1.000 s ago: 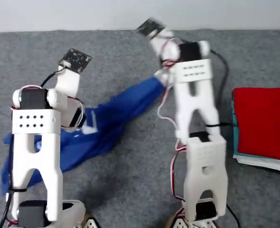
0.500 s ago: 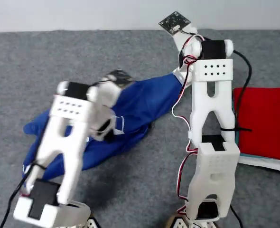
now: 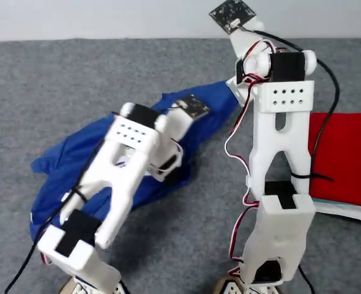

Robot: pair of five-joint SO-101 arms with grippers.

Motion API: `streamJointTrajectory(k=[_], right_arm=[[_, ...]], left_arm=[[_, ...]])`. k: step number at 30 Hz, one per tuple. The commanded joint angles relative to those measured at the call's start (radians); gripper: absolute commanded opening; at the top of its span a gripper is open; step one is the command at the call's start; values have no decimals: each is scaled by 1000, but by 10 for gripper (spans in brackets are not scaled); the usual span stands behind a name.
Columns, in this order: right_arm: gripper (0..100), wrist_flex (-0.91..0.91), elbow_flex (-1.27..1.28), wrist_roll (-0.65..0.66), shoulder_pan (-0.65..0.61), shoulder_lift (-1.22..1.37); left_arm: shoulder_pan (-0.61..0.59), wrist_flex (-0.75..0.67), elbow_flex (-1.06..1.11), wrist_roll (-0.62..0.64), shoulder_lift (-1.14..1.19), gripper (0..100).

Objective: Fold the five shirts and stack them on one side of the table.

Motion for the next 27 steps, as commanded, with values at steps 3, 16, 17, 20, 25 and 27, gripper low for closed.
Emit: streamJointTrajectory(k=[3, 16, 17, 20, 25, 27], right_arm=[[11, 41, -49, -12, 15, -68], [11, 42, 28, -14, 16, -77], [11, 41, 28, -14, 16, -77], [11, 41, 28, -14, 18, -77], [11, 41, 21, -12, 39, -77], [11, 39, 20, -9, 62, -77]], left_arm=[[57, -86, -35, 35, -3, 231], [58, -158, -45, 83, 226, 193], [58, -158, -53, 83, 224, 166], [57, -150, -85, 77, 224, 69], [55, -87, -96, 28, 218, 13], [29, -37, -108, 25, 176, 13]])
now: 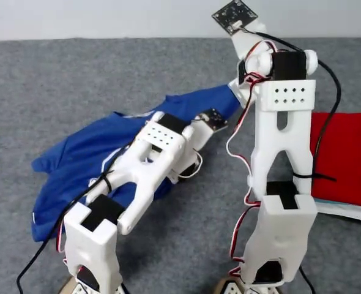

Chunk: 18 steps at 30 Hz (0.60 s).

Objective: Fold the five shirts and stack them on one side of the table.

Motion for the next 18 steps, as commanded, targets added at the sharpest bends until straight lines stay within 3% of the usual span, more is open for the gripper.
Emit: streamJointTrajectory(k=[1, 9, 14, 18], right_arm=[[11, 38, -15, -6, 58, -73], [11, 38, -15, -6, 193, -73], [11, 41, -15, -9, 225, -74], [11, 38, -12, -8, 216, -85]], left_arm=[[-46, 81, -53, -17, -92, 13], [-296, 187, -67, -167, -488, 13], [-466, 252, -65, -305, -597, 13], [-523, 273, -44, -391, -641, 13]])
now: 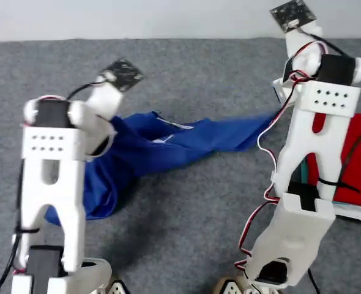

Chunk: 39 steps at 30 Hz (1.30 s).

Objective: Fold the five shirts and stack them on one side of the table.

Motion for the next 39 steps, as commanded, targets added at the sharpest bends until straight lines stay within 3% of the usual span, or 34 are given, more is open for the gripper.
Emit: streamJointTrajectory(k=[1, 12, 18, 28, 39], right_arm=[[11, 38, -11, -8, 1, -74], [11, 30, -11, -3, 8, -31], [12, 41, 106, -9, -42, -39], [110, 41, 408, -112, -73, -136], [206, 25, 525, -213, -174, 45]], left_arm=[[-29, 29, 1, -74, -84, 13], [167, 28, 297, -103, -374, 50], [83, 28, 298, 9, -514, 235], [-126, 29, 305, 17, -601, 237], [-193, 28, 309, 117, -601, 235]])
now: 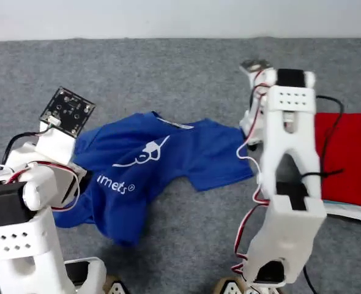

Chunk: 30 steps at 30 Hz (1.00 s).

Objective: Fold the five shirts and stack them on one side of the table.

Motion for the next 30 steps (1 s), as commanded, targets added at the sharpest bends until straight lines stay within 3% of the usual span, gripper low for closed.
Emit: streamJointTrajectory(k=[1, 9, 22, 28, 30], right_arm=[[206, 15, -5, -31, -50, 50], [207, -28, -6, -49, -125, 182], [201, -48, -6, -49, -116, 372], [26, -41, -6, 20, -139, 383], [9, -30, -6, 43, -136, 378]], left_arm=[[-6, 18, 7, 37, -17, 235], [-8, 18, 73, 41, -17, 235], [-5, 18, 77, 55, -17, 235], [-2, 17, 79, 55, -14, 235], [-2, 17, 79, 57, -14, 235]])
